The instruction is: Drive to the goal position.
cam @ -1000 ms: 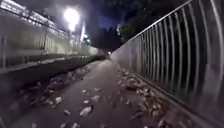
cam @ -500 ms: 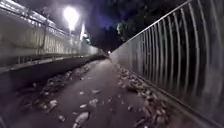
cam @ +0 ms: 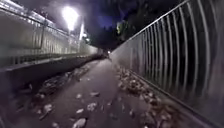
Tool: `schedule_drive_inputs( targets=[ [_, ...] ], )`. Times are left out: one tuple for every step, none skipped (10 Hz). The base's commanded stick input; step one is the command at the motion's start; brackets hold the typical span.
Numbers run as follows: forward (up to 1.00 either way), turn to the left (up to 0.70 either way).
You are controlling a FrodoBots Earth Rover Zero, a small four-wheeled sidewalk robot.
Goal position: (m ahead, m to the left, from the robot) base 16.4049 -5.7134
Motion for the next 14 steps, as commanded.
schedule_drive_inputs(
  targets=[
    [0.3, 0.01],
    [0.3, 0.01],
    [0.3, 0.01],
    [0.3, 0.01],
    [0.3, 0.01],
    [0.3, 0.01],
    [0.3, 0.01],
    [0.3, 0.01],
    [0.3, 0.1],
    [0.3, 0.7],
    [0.3, 0.74],
    [0.3, 0.11],
    [0.3, 0.01],
    [0.3, 0.01]
  ],
)
